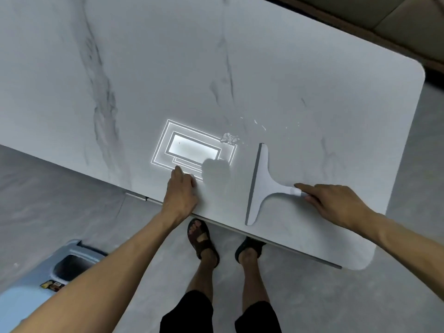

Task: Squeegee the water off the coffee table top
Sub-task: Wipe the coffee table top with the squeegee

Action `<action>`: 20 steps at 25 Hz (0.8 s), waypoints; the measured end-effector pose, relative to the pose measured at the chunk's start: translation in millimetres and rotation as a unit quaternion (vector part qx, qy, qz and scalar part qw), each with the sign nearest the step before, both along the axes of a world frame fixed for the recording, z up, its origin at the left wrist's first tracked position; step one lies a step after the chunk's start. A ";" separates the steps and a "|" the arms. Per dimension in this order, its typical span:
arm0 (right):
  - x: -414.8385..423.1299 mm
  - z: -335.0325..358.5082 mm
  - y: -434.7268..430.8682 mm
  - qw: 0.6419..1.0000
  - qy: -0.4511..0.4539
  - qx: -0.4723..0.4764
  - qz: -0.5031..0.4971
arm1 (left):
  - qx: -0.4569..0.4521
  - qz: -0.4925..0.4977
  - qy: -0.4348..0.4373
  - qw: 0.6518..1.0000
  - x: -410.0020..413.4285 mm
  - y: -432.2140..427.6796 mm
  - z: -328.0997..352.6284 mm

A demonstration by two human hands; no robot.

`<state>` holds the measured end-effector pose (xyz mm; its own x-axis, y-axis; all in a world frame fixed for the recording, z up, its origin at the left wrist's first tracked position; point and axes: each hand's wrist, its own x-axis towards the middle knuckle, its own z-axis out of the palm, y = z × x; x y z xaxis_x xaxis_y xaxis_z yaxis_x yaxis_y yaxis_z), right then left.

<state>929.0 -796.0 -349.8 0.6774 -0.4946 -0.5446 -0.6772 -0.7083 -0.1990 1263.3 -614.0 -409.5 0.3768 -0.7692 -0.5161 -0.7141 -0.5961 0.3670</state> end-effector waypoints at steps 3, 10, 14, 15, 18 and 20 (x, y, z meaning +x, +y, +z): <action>-43.0 14.7 -7.8 0.998 0.034 -0.034 -0.033 | 0.001 0.030 0.007 1.000 -4.5 -1.9 3.0; 35.2 5.2 23.8 0.998 -0.021 0.046 0.045 | -0.006 0.242 0.053 0.969 10.7 28.0 8.8; 154.9 -33.4 46.8 0.978 -0.077 0.072 0.181 | -0.021 0.323 0.022 0.946 34.5 43.0 4.4; 180.6 -39.4 48.7 0.975 -0.078 0.074 0.194 | -0.019 0.332 0.015 0.943 40.6 45.8 2.2; 225.3 -49.2 43.7 0.975 -0.068 0.076 0.200 | -0.015 0.340 0.022 0.940 47.5 50.8 -4.3; 229.5 -48.9 30.8 0.979 -0.060 0.088 0.174 | -0.012 0.323 0.030 0.946 42.2 50.0 -6.6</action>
<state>1158.5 -765.2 -398.6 0.8522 -0.1275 -0.5074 -0.3653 -0.8393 -0.4026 1305.5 -564.0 -416.1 0.7426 -0.3996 -0.5375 -0.1805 -0.8922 0.4140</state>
